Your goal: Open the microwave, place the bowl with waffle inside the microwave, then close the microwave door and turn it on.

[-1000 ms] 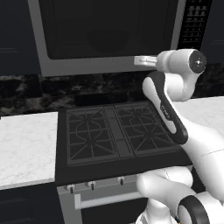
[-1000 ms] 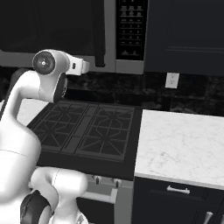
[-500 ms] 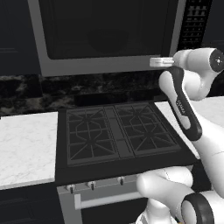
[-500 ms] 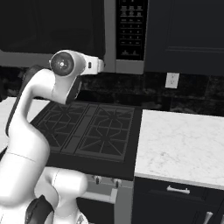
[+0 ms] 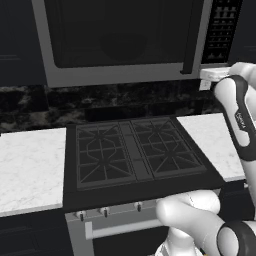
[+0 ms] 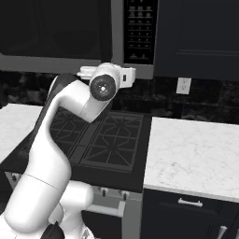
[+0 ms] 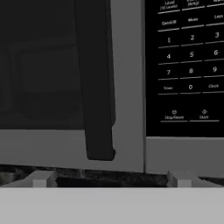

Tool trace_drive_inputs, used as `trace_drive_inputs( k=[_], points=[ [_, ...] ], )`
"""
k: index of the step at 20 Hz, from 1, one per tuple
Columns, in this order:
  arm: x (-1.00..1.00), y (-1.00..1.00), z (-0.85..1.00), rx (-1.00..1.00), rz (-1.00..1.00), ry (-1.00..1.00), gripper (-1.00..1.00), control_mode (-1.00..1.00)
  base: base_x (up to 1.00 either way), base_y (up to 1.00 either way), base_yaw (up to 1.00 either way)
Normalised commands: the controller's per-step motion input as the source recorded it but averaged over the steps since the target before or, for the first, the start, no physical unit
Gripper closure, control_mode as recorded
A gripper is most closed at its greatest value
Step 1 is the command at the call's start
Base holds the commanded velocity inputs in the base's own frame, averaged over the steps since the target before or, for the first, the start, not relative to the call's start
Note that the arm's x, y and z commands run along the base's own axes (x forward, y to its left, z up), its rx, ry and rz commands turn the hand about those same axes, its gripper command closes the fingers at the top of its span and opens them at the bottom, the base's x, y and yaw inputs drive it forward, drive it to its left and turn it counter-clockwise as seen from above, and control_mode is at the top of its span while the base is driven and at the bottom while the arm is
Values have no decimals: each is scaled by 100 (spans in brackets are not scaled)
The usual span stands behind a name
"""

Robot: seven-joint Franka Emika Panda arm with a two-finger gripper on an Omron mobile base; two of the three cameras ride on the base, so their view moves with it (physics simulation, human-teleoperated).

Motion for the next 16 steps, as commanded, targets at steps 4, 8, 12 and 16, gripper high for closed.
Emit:
trace_drive_inputs(
  k=[4,8,12,16],
  points=[
    [0,-41,3,0,0,-8,-100,-100,0,0,0],
    [2,-44,1,0,0,-2,-100,-100,0,0,0],
    [21,-24,3,0,0,0,-100,-100,0,0,0],
    [24,-19,8,0,0,0,-100,-100,0,0,0]
  ],
)
